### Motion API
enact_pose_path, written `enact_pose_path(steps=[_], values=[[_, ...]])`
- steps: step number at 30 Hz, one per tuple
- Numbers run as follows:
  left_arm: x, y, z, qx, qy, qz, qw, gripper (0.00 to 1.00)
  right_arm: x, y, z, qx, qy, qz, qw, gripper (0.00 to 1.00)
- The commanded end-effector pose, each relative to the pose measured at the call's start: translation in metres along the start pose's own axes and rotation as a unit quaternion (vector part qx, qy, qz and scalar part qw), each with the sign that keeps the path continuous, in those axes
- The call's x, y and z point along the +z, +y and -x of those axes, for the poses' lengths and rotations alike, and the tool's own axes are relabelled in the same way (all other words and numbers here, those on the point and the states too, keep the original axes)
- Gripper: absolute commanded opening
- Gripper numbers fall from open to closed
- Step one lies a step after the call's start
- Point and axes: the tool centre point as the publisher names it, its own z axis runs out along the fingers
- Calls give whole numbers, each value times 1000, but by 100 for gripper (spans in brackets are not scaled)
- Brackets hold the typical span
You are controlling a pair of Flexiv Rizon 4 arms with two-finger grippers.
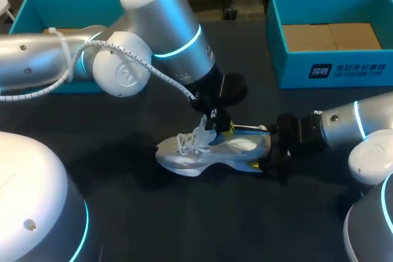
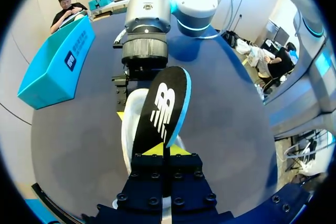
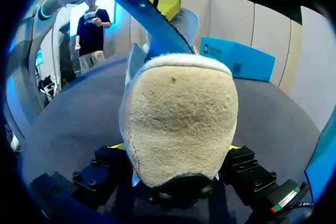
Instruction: Take the shoe out of the shoebox, open the shoe tongue, remove and reinsert the insole, then place the shoe into the shoebox
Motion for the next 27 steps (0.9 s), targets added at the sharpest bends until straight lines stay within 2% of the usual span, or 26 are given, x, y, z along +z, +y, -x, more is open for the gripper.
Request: enact_pose_path(steps=[1,11,12,13,15,16,17,21,23,27], values=[[3,-6,1,-1,3,-1,1000,0,1,1,-1,0,-1,-2,1000,0],[7,-15,-2,5,20,-9,1000,0,1,1,-1,0,-1,-2,1000,0],[8,-15,-2,7,19,-9,1000,3,1,1,-1,0,-1,-2,1000,0],[8,-15,-2,8,18,-10,1000,12,1,1,-1,0,-1,-2,1000,0],[8,-15,-2,9,18,-10,1000,13,1,1,-1,0,-1,-2,1000,0],[9,-15,-3,11,18,-11,1000,22,1,1,-1,0,-1,-2,1000,0],[10,-14,-3,12,18,-11,1000,25,1,1,-1,0,-1,-2,1000,0],[12,-13,-2,17,15,-9,1000,25,1,1,-1,0,-1,-2,1000,0],[12,-13,-2,20,11,-13,1000,30,1,1,-1,0,-1,-2,1000,0],[8,-13,-3,31,-7,-30,999,31,1,1,-1,0,-1,-2,1000,0]])
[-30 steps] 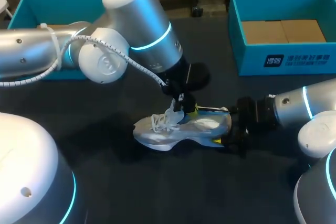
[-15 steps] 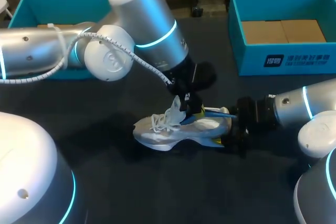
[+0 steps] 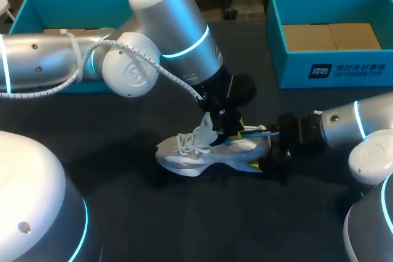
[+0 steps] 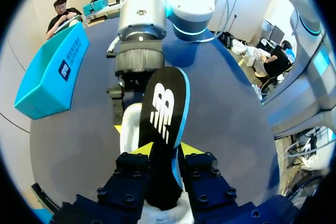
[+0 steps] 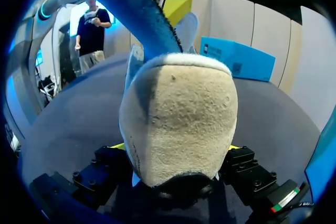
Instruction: Take the shoe out of the shoebox, open the shoe tongue, remove and reinsert the insole, then place the shoe into the shoebox
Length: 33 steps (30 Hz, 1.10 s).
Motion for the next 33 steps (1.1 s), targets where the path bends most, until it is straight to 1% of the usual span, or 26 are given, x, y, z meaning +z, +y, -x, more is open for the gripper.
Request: enact_pose_path(steps=[1,6,8,11,13,14,16,17,19,23,26,28,33], values=[[-2,5,-6,9,-16,-13,1000,33,1,0,-1,0,-1,-2,1000,0],[-1,6,-9,32,-38,-11,999,43,1,0,-1,0,-1,-2,1000,0],[-1,6,-11,43,-55,-11,997,44,1,0,-1,0,-1,-2,1000,0],[-1,6,-14,49,-60,-13,997,46,1,0,-1,0,-1,-2,1000,0],[-1,5,-14,53,-65,-14,996,50,1,0,-1,0,-1,-2,1000,0],[1,4,-14,57,-74,-14,996,56,1,0,-1,0,-1,-2,1000,0],[3,3,-15,61,-81,-14,995,60,1,0,-1,0,-1,-2,1000,0],[4,3,-15,66,-89,-13,994,59,1,0,-1,0,-1,-2,1000,0],[7,4,-15,72,-106,-14,992,62,1,0,-1,0,-1,-2,1000,0],[11,4,-12,67,-119,-16,990,59,1,0,-1,0,-1,-2,1000,0],[16,3,-10,68,-136,-17,988,51,1,0,-1,0,-1,-2,1000,0],[19,3,-8,66,-139,-17,988,48,1,0,-1,0,-1,-2,1000,0],[26,1,-4,63,-149,-16,987,47,1,0,-1,0,-1,-2,1000,0]])
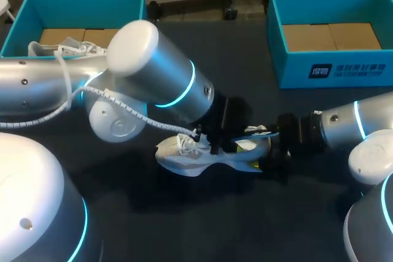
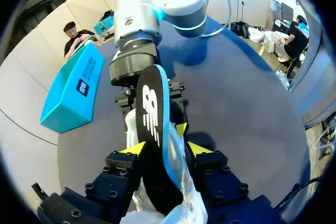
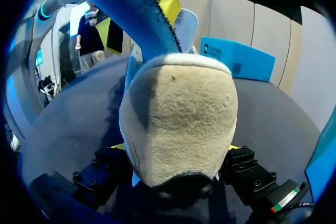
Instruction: Take the shoe out of the shoebox, open the shoe tongue, remove and reinsert the insole, then place the shoe into the shoebox
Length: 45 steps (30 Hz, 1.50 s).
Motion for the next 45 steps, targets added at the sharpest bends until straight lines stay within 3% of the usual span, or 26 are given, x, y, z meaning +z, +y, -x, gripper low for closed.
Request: enact_pose_path(steps=[1,17,33,36,38,45], values=[[12,-3,0,-3,-11,0,1000,46,1,0,-1,0,-1,-2,1000,0],[25,1,17,-22,-40,-2,999,43,1,0,-1,0,-1,-2,1000,0],[30,-3,19,-20,-34,-4,999,38,1,0,-1,0,-1,-2,1000,0],[30,-4,20,-20,-32,-4,999,23,1,0,-1,0,-1,-2,1000,0],[30,-4,19,-19,-29,-4,999,1,1,0,-1,0,-1,-2,1000,0],[23,-2,17,-23,-12,-10,1000,0,1,0,-1,0,-1,-2,1000,0]])
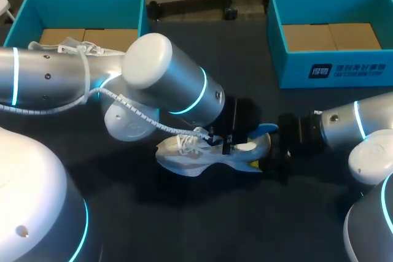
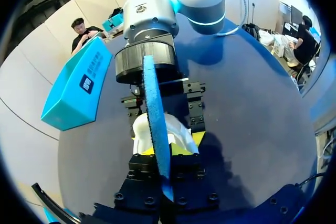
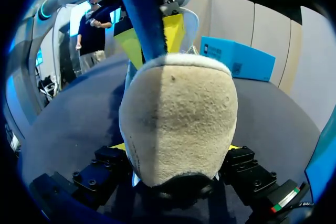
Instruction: Take the shoe out of the shoebox, open the shoe tongue, remove and reinsert the insole, then place the shoe into the shoebox
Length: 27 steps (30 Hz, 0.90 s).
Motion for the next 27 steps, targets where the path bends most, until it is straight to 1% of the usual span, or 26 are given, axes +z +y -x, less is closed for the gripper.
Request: enact_pose_path(steps=[1,8,10,16,27], values=[[-10,2,0,-5,15,-9,1000,0,1,1,-1,0,-1,-2,1000,0],[-31,-6,3,-13,27,-24,999,0,1,1,-1,0,-1,-2,1000,0],[-40,-10,4,-13,29,-27,999,0,1,1,-1,0,-1,-2,1000,0],[-52,-25,9,-14,30,-36,999,0,1,1,-1,0,-1,-2,1000,0],[-72,-69,30,-24,26,-51,998,0,1,1,-1,0,-1,-2,1000,0]])
